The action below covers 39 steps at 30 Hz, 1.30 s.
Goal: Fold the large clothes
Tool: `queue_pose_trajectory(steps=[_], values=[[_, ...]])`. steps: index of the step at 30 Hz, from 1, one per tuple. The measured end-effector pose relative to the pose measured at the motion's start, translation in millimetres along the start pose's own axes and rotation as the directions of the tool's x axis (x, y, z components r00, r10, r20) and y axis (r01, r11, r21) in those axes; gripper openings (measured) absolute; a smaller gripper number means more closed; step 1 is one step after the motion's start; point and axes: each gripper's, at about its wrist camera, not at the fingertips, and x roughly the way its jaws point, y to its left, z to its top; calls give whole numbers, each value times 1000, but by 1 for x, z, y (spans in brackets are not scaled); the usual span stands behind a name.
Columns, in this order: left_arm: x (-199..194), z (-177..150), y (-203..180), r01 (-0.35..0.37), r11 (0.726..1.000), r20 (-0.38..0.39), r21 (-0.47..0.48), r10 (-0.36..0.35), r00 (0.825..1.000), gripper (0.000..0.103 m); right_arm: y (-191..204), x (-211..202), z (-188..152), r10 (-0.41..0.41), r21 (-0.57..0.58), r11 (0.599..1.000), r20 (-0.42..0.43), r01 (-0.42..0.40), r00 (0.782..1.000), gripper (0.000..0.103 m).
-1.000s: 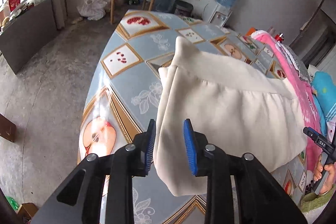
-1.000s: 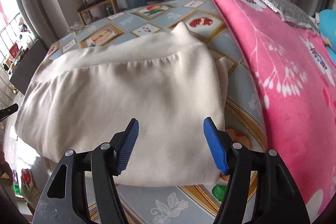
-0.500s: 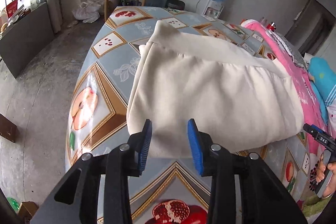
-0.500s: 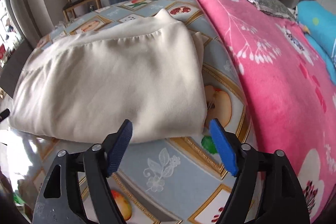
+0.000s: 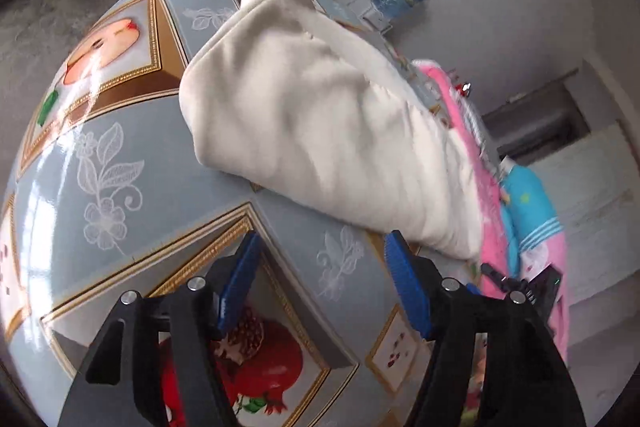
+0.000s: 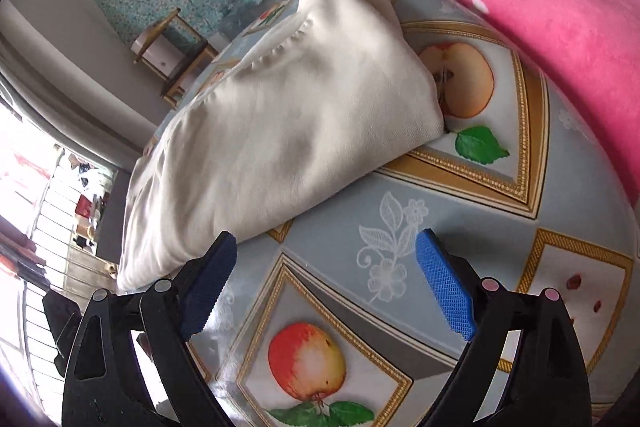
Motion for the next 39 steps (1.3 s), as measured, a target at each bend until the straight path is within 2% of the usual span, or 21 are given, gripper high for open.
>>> queue_pose_trajectory(steps=[1, 5, 8, 11, 14, 16, 18, 19, 21, 23, 24, 26, 28, 32, 37, 39], values=[[1, 4, 5, 27, 999, 20, -45, -26, 999, 62, 0, 2, 3, 9, 11, 1000, 8, -9, 1000, 88], [3, 16, 10, 19, 991, 117, -135, -4, 993, 62, -2, 10, 16, 27, 50, 998, 45, -30, 999, 87], [4, 19, 10, -10, 974, 180, -228, 52, 982, 62, -3, 11, 21, -12, 71, 997, 73, 7, 997, 85], [6, 14, 3, -42, 953, 236, -301, 118, 965, 61, -7, 10, 19, -17, 117, 993, 100, 6, 995, 84], [10, 13, -7, -101, 939, 269, -329, 196, 943, 61, -9, 14, 25, -42, 153, 988, 134, 22, 990, 78], [18, 15, -24, -224, 939, 274, -263, 295, 915, 58, -8, 19, 29, -60, 174, 984, 151, 33, 987, 71], [23, 12, -30, -338, 923, 291, -185, 380, 878, 49, -5, 22, 31, -88, 186, 981, 163, 57, 983, 65], [26, 12, -33, -380, 913, 307, -149, 408, 860, 47, -3, 24, 30, -111, 183, 980, 169, 79, 979, 57], [29, 5, -42, -466, 883, 353, -56, 454, 818, 33, -2, 21, 30, -165, 163, 977, 171, 137, 971, 42], [30, 0, -57, -537, 841, 420, 62, 466, 779, 24, 1, 20, 30, -183, 128, 978, 168, 162, 969, 32], [29, -3, -64, -563, 819, 448, 115, 463, 765, 21, 4, 18, 32, -190, 99, 979, 166, 176, 968, 24], [23, -8, -76, -595, 783, 497, 182, 448, 743, 20, 14, 10, 32, -207, 47, 978, 180, 202, 962, 19], [18, -12, -83, -597, 772, 522, 220, 424, 740, 19, 21, 0, 32, -208, 12, 978, 202, 210, 957, 17], [1, -22, -89, -575, 774, 535, 267, 376, 756, 19, 26, -15, 29, -199, -12, 978, 225, 207, 954, 17], [-31, -48, -83, -530, 787, 487, 315, 346, 802, 19, 18, -37, 10, -178, -20, 982, 213, 187, 961, 17], [-46, -60, -71, -505, 801, 442, 322, 344, 828, 20, 8, -47, -7, -167, -10, 985, 192, 172, 967, 17]])
